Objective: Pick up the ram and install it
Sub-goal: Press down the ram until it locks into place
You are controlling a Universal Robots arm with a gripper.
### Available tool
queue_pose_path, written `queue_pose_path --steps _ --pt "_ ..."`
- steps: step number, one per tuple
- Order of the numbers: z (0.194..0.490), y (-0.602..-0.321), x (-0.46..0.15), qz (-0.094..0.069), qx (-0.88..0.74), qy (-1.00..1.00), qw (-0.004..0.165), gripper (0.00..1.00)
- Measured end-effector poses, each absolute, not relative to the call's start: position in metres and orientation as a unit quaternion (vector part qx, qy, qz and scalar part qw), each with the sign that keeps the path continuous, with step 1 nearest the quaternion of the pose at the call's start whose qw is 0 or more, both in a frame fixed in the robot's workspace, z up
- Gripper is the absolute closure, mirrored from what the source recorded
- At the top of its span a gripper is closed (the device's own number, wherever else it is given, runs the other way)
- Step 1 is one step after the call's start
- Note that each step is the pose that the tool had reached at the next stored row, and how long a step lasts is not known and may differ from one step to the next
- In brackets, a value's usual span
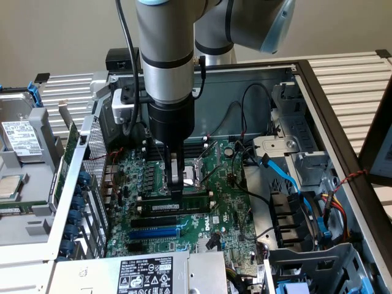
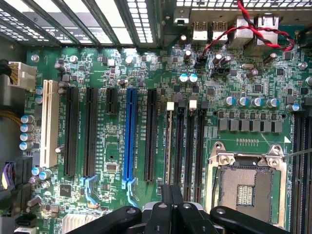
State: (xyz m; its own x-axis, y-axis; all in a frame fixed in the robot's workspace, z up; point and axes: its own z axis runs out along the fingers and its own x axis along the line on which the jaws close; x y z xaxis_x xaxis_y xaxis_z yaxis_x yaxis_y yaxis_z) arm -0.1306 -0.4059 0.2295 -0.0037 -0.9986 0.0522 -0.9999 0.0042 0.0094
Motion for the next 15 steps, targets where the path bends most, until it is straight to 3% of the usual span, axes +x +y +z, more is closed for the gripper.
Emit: queue_pose_path --steps 15 --pt "0.2294 -0.4088 -0.1307 0.012 0.711 -0.703 0.018 0.9"
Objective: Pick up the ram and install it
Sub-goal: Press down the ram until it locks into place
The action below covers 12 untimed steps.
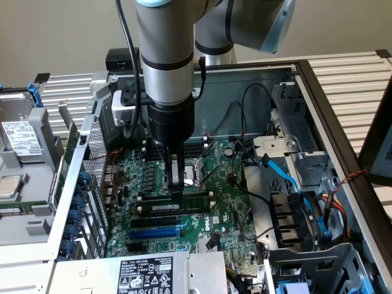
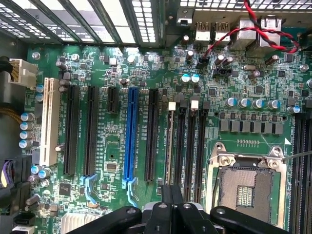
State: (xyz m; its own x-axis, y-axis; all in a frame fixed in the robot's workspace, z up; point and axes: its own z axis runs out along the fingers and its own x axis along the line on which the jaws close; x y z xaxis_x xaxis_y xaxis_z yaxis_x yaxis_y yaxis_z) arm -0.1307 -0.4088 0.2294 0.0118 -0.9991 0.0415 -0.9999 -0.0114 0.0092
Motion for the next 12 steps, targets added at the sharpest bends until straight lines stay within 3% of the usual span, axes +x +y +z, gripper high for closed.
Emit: queue_pose_path --steps 12 --pt "0.2284 -0.4108 -0.1308 0.008 0.714 -0.7 0.014 0.9"
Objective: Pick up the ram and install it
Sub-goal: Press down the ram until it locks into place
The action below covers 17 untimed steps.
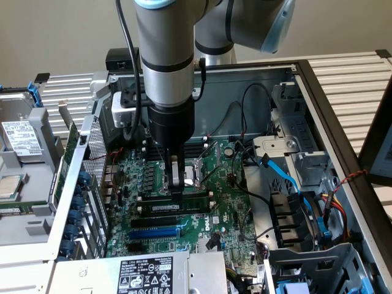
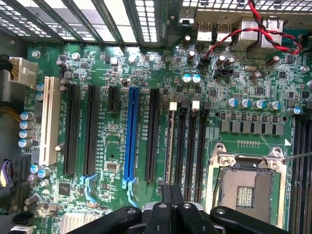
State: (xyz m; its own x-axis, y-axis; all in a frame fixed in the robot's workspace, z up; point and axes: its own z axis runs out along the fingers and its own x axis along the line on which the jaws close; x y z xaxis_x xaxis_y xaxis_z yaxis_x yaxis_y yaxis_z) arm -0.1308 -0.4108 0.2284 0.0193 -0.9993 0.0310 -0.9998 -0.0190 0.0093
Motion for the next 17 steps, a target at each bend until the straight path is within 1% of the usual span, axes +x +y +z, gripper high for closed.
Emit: queue_pose_path --steps 11,17 --pt "0.227 -0.412 -0.132 0.002 0.716 -0.698 0.009 0.9" --pt "0.254 -0.412 -0.132 0.002 0.716 -0.698 0.008 0.9"
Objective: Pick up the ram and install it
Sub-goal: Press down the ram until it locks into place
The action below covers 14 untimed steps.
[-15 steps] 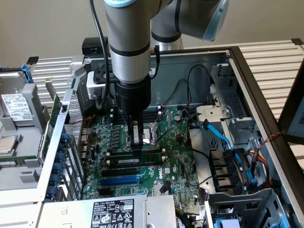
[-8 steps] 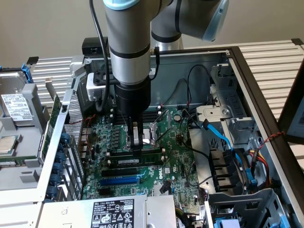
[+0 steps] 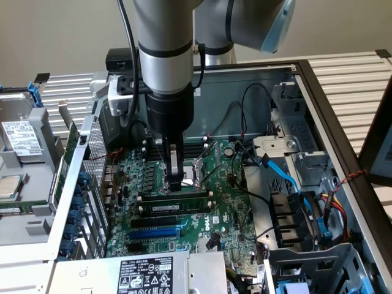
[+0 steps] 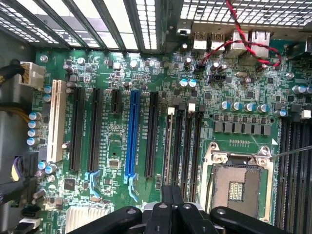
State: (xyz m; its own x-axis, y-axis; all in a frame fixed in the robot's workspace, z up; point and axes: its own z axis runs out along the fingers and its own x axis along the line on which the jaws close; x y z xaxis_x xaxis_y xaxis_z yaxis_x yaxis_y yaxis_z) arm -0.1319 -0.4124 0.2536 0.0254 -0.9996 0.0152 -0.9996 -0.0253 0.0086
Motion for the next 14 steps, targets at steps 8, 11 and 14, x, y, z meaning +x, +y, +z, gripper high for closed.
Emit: queue_pose_path --steps 8,11,14 --pt "0.2596 -0.4125 -0.1319 0.002 0.716 -0.698 0.008 0.9" --pt "0.2596 -0.4125 -0.1319 0.002 0.716 -0.698 0.009 0.9" --pt "0.2597 -0.4125 -0.1319 0.002 0.716 -0.698 0.009 0.9"
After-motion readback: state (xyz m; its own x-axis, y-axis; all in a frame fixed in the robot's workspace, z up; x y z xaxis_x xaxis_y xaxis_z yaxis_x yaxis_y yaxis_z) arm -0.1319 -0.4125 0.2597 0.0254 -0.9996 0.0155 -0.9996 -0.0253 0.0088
